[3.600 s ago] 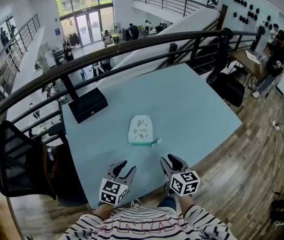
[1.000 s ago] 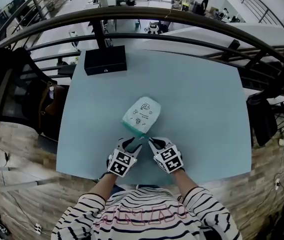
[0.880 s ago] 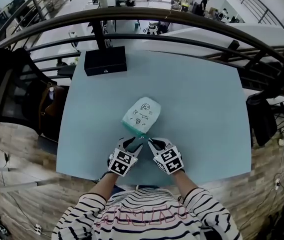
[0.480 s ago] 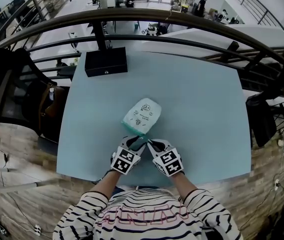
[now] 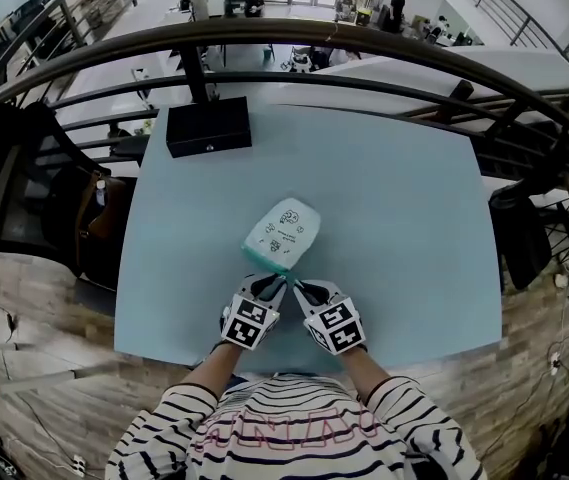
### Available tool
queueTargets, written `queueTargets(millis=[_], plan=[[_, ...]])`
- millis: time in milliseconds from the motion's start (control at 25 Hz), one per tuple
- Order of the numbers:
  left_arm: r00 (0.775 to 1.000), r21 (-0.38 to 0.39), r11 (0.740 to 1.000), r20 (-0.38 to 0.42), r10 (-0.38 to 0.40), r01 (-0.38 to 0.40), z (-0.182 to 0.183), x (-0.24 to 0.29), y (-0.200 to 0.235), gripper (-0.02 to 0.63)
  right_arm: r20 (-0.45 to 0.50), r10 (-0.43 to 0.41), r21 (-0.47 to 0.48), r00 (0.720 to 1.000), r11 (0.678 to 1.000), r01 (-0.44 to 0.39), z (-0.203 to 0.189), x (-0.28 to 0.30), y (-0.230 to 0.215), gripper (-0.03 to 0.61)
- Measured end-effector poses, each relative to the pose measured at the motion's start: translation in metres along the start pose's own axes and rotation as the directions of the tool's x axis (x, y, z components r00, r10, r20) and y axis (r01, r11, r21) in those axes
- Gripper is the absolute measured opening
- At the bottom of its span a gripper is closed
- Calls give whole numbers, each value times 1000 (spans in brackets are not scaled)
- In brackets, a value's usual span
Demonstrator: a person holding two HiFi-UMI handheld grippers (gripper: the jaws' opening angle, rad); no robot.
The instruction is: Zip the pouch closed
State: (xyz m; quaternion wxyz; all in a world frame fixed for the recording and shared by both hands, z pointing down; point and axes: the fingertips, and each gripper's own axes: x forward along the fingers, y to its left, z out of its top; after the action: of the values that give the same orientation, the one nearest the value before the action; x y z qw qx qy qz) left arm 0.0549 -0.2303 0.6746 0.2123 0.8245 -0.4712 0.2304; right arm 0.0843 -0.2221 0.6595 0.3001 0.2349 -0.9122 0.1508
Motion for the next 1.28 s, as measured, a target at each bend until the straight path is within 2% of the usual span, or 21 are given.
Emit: queueTargets(millis=[320,880,1120,1280], plan=[[1000,23,1000,-11,-12,12,-2,-10,-2,31,5,-33,38,999,999,33,2,-2,5,37],[999,-36,999,-40,-36,35,-4,-36,13,26,30,-89,107,996,991,85,19,-3,31,37],[997,-25,998,-36,-66,66,-3,-44,14,26,41,-134,138,990,982,127,23,-8,41,35],[997,-42,998,-51,-58,55,-6,-49,22,26,48,-172,161,984,974,162,23,-16,45,35]])
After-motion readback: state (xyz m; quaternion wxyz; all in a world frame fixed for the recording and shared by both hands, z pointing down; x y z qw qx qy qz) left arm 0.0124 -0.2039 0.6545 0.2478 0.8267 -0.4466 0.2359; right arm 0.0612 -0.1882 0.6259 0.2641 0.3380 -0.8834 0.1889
